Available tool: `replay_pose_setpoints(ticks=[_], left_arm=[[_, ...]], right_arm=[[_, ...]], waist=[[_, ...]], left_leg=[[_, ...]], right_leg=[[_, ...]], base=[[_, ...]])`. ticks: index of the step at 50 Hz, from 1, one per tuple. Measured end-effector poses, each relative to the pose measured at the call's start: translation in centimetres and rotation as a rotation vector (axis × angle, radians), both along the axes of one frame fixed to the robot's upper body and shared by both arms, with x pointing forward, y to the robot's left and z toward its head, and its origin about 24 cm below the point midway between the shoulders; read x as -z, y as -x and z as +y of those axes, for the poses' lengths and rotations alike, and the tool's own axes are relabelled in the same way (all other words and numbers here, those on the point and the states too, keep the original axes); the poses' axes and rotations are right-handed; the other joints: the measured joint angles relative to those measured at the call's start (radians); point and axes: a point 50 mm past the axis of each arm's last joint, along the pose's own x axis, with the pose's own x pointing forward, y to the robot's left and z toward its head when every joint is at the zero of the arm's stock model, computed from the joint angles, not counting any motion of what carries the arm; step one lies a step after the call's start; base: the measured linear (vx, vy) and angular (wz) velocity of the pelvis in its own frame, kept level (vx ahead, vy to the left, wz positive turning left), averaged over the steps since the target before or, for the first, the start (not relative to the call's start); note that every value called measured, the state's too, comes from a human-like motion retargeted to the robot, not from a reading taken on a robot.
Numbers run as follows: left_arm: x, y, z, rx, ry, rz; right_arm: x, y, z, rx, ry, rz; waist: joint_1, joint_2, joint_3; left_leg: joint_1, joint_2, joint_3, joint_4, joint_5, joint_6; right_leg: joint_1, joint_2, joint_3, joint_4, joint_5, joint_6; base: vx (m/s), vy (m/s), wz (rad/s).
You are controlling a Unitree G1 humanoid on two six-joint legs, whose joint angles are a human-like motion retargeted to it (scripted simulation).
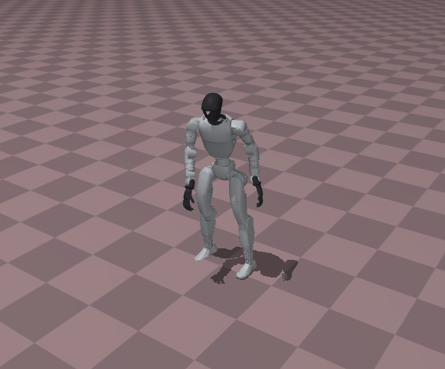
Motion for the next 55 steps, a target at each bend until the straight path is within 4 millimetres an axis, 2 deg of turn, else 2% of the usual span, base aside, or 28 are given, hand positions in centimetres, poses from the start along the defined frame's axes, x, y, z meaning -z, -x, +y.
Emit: replay_pose_setpoints(ticks=[3, 5, 8, 10, 12, 15, 20, 25, 28, 30, 32, 36, 40, 43, 48, 53, 55], left_arm=[[-2.1, -2.2, -0.6, 0.027, 0.022, -0.134], [-3.5, -3.1, -0.9, 0.046, 0.041, -0.216], [-4.5, -2.3, -1.1, 0.121, 0.009, -0.27], [-4.9, -1.5, -1.2, 0.122, 0.018, -0.294], [-4.5, 0.2, -1.8, 0.218, 0.022, -0.262], [-4.3, 1.6, -1.4, 0.216, 0.031, -0.238], [-3.0, 3.7, -0.4, 0.185, 0.051, -0.146], [-1.3, 5.0, -0.4, 0.158, 0.108, -0.064], [-0.5, 5.3, -0.9, 0.156, 0.155, -0.037], [-0.1, 5.4, -1.2, 0.157, 0.181, -0.022], [0.2, 5.5, -1.4, 0.161, 0.203, -0.012], [0.3, 5.2, -1.4, 0.155, 0.225, -0.017], [0.2, 4.9, -0.9, 0.123, 0.213, -0.027], [0.2, 4.7, -0.4, 0.101, 0.184, -0.026], [0.3, 4.5, 0.5, 0.11, 0.088, 0.011], [0.4, 3.7, 1.5, 0.153, -0.038, 0.055], [-0.1, 3.2, 2.7, 0.078, -0.084, 0.054]], right_arm=[[-3.8, -3.6, 0.4, 0.02, 0.037, -0.115], [-6.6, -5.6, 0.3, 0.031, 0.077, -0.216], [-9.9, -7.6, 0.1, 0.043, 0.156, -0.3], [-12.8, -9.0, -0.3, 0.062, 0.236, -0.377], [-14.9, -9.8, -1.9, 0.111, 0.301, -0.436], [-19.8, -11.2, -3.4, 0.17, 0.403, -0.566], [-28.7, -12.0, -4.7, 0.228, 0.545, -0.779], [-36.6, -11.3, -4.6, 0.242, 0.632, -0.946], [-39.6, -10.7, -4.6, 0.241, 0.655, -0.999], [-40.7, -10.4, -4.9, 0.241, 0.664, -1.012], [-40.9, -10.3, -5.4, 0.247, 0.668, -1.008], [-40.1, -10.3, -6.5, 0.285, 0.618, -0.998], [-37.1, -11.0, -6.6, 0.307, 0.494, -0.957], [-33.4, -11.6, -5.4, 0.263, 0.45, -0.898], [-24.6, -11.7, -2.1, 0.052, 0.515, -0.763], [-15.4, -9.3, 0.0, -0.159, 0.496, -0.572], [-11.9, -7.8, 1.0, -0.198, 0.46, -0.488]], waist=[[0.014, 0.024, 0.134], [0.021, 0.04, 0.183], [0.008, 0.062, 0.183], [0.0, 0.09, 0.183], [0.017, 0.09, 0.183], [0.029, 0.118, 0.183], [0.048, 0.149, 0.183], [0.05, 0.171, 0.183], [0.053, 0.187, 0.183], [0.058, 0.197, 0.183], [0.065, 0.214, 0.183], [0.073, 0.223, 0.183], [0.065, 0.203, 0.183], [0.045, 0.171, 0.183], [0.004, 0.104, 0.183], [-0.005, 0.035, 0.183], [0.009, 0.005, 0.154]], left_leg=[[-0.091, 0.009, -0.038, 0.004, 0.032, -0.01], [-0.197, 0.015, -0.078, 0.003, 0.067, -0.022], [-0.393, 0.02, -0.13, -0.003, 0.146, -0.046], [-0.519, 0.022, -0.174, -0.003, 0.182, -0.066], [-0.643, -0.039, -0.147, 0.082, 0.148, -0.076], [-0.829, -0.066, -0.179, 0.114, 0.178, -0.076], [-1.107, -0.098, -0.226, 0.158, 0.22, -0.076], [-1.316, -0.131, -0.259, 0.188, 0.246, -0.076], [-1.395, -0.147, -0.273, 0.201, 0.254, -0.076], [-1.427, -0.154, -0.282, 0.212, 0.254, -0.076], [-1.436, -0.162, -0.294, 0.226, 0.252, -0.076], [-1.442, -0.169, -0.297, 0.264, 0.242, -0.076], [-1.396, -0.164, -0.288, 0.309, 0.218, -0.076], [-1.316, -0.152, -0.272, 0.329, 0.198, -0.076], [-1.104, -0.131, -0.241, 0.343, 0.153, -0.076], [-0.82, -0.097, -0.204, 0.32, 0.097, -0.076], [-0.638, -0.035, -0.215, 0.107, 0.186, -0.052]], right_leg=[[-0.088, 0.004, -0.032, 0.042, 0.013, -0.006], [-0.186, 0.007, -0.059, 0.062, 0.028, -0.015], [-0.367, 0.007, -0.109, 0.089, 0.067, -0.02], [-0.484, 0.005, -0.147, 0.118, 0.075, -0.025], [-0.651, -0.079, -0.137, 0.303, 0.027, 0.021], [-0.833, -0.112, -0.162, 0.374, 0.031, 0.024], [-1.109, -0.159, -0.197, 0.48, 0.033, 0.027], [-1.323, -0.205, -0.218, 0.57, 0.026, 0.026], [-1.404, -0.229, -0.226, 0.611, 0.016, 0.021], [-1.432, -0.239, -0.232, 0.63, 0.009, 0.015], [-1.433, -0.248, -0.241, 0.645, 0.0, 0.009], [-1.432, -0.257, -0.239, 0.674, -0.013, -0.004], [-1.372, -0.244, -0.229, 0.673, -0.017, -0.01], [-1.284, -0.226, -0.216, 0.655, -0.017, -0.012], [-1.064, -0.194, -0.191, 0.609, -0.028, -0.011], [-0.783, -0.155, -0.162, 0.539, -0.051, -0.012], [-0.649, -0.089, -0.159, 0.4, -0.013, -0.022]], base=[[-0.31, -0.06, 0.64], [-0.32, -0.06, 0.8], [-0.31, -0.06, 0.8], [-0.23, -0.01, 0.89], [-0.12, 0.15, 0.83], [-0.17, 0.05, 0.86], [-0.12, 0.0, 0.78], [-0.07, 0.0, 0.81], [-0.05, -0.01, 0.77], [-0.04, -0.02, 0.56], [-0.05, -0.02, 0.36], [-0.07, -0.02, 0.06], [-0.06, -0.01, -0.49], [-0.03, 0.0, -0.69], [0.03, 0.0, -0.65], [0.12, -0.04, -0.68], [0.16, -0.1, -1.0]])
